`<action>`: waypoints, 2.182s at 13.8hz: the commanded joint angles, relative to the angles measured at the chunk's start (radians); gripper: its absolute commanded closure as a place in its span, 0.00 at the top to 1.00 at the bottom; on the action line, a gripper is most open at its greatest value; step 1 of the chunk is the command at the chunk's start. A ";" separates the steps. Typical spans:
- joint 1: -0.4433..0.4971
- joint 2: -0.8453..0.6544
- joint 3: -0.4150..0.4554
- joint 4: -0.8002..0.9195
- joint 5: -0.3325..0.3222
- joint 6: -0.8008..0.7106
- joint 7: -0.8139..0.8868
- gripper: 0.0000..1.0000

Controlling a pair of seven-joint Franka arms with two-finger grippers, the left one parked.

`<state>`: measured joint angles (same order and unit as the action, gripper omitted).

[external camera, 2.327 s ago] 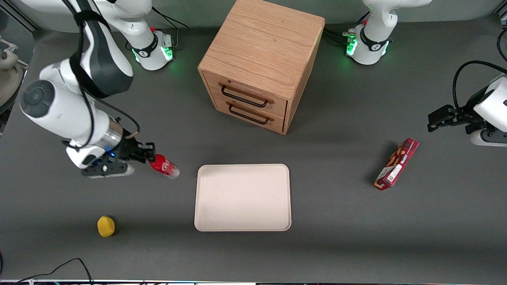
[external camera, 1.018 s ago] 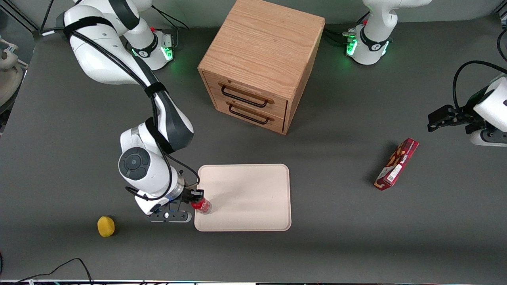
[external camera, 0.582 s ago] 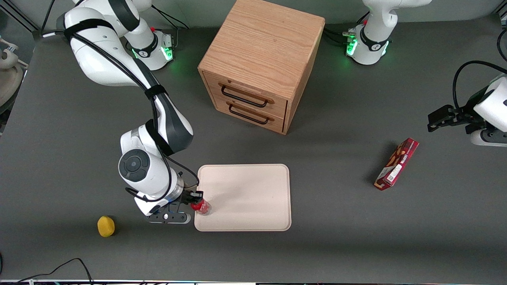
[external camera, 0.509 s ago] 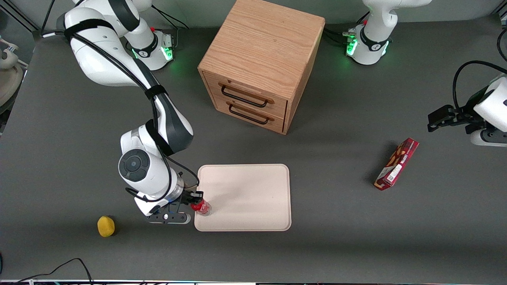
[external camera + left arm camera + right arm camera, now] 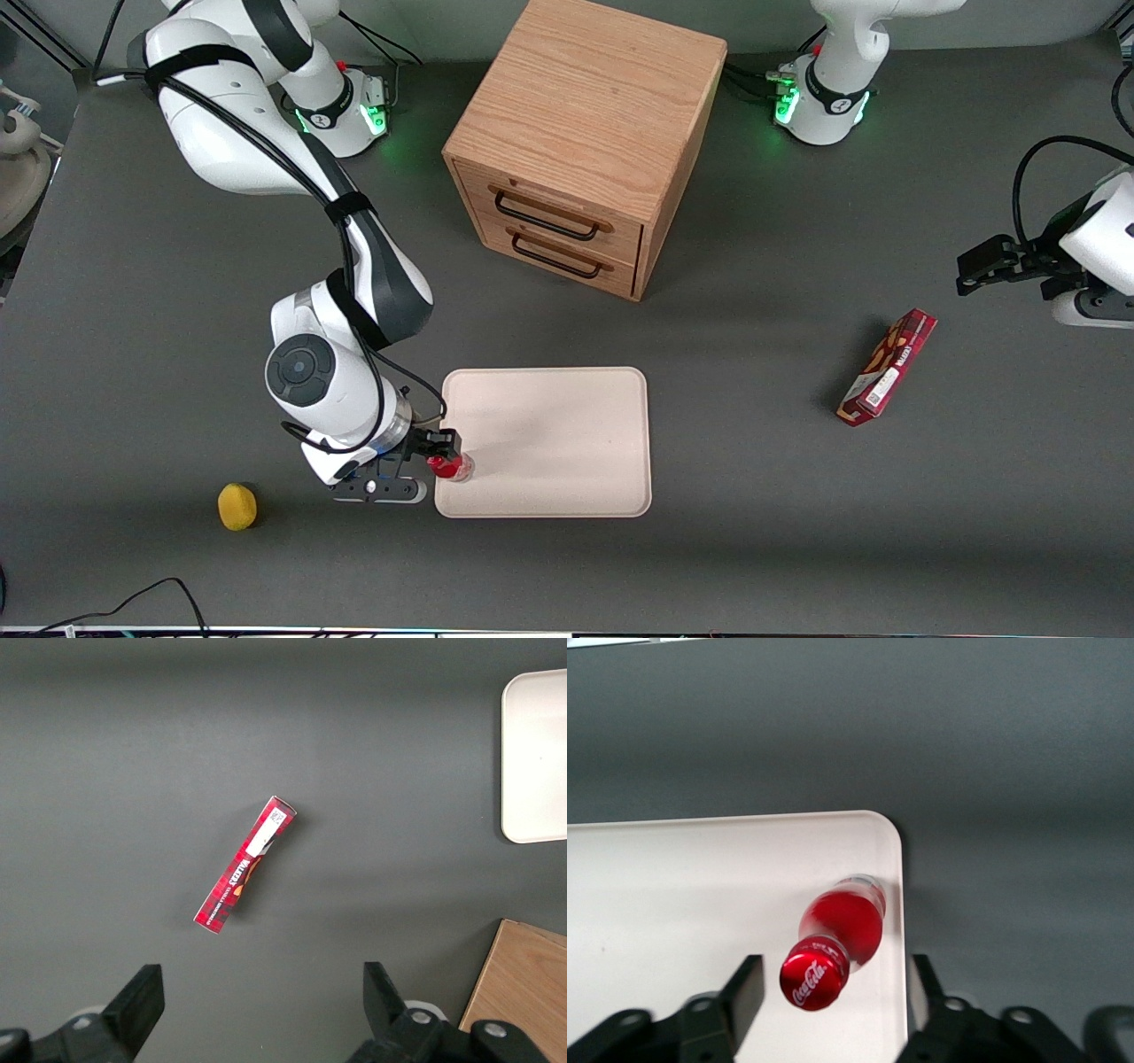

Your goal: Place coke bottle on tray

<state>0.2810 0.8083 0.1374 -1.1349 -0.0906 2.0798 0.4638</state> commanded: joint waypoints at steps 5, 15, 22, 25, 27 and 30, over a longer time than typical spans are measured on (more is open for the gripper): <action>0.001 -0.087 -0.004 0.037 -0.023 -0.099 0.018 1.00; -0.144 -0.587 -0.021 -0.293 -0.021 -0.320 -0.024 1.00; -0.270 -0.830 -0.015 -0.618 0.035 -0.224 -0.211 1.00; -0.278 -0.845 -0.018 -0.697 0.064 -0.119 -0.215 1.00; -0.308 -0.819 -0.022 -0.643 0.071 -0.122 -0.223 1.00; -0.339 -0.813 -0.024 -0.637 0.139 -0.124 -0.301 1.00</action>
<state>-0.0341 -0.0002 0.1106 -1.7777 -0.0226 1.9503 0.2255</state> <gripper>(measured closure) 0.000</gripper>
